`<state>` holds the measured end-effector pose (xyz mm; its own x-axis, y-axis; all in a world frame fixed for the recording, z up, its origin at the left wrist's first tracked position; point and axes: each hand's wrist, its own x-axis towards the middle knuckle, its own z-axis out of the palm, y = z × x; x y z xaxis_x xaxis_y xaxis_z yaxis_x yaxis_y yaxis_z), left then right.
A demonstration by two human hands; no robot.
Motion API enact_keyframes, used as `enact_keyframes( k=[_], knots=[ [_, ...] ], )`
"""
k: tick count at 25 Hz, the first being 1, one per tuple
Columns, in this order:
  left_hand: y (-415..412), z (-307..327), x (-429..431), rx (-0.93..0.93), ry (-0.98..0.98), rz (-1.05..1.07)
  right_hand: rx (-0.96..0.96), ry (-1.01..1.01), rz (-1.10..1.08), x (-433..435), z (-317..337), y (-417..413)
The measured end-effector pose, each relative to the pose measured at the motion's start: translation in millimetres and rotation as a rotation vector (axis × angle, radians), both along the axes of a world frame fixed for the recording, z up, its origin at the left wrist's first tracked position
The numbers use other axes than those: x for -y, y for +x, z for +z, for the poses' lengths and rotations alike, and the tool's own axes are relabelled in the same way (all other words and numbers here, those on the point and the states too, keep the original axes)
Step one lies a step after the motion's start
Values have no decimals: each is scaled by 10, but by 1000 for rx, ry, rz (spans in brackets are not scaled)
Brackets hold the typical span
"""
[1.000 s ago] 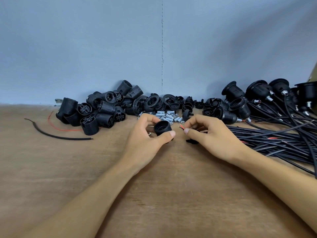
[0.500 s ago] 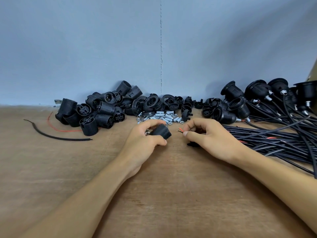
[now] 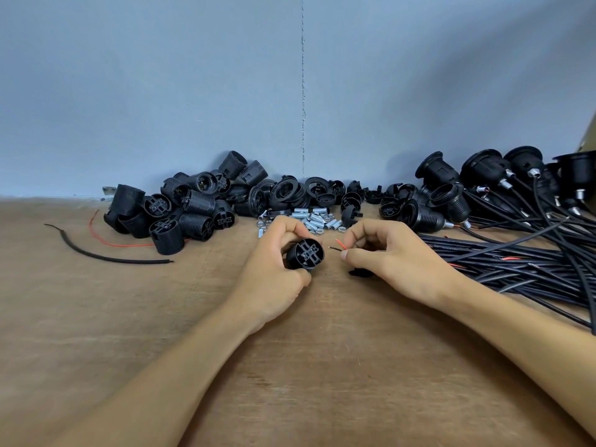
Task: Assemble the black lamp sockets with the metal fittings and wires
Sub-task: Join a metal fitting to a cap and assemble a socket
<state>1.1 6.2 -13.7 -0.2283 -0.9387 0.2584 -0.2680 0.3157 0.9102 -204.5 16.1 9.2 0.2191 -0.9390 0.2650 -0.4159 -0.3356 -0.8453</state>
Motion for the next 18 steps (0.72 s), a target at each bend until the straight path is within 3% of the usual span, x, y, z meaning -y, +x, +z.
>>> enact_keyframes(
  k=[18],
  knots=[
    [-36, 13, -51, 101, -120, -4, -33, -67, -5, -60, -13, 56]
  ],
)
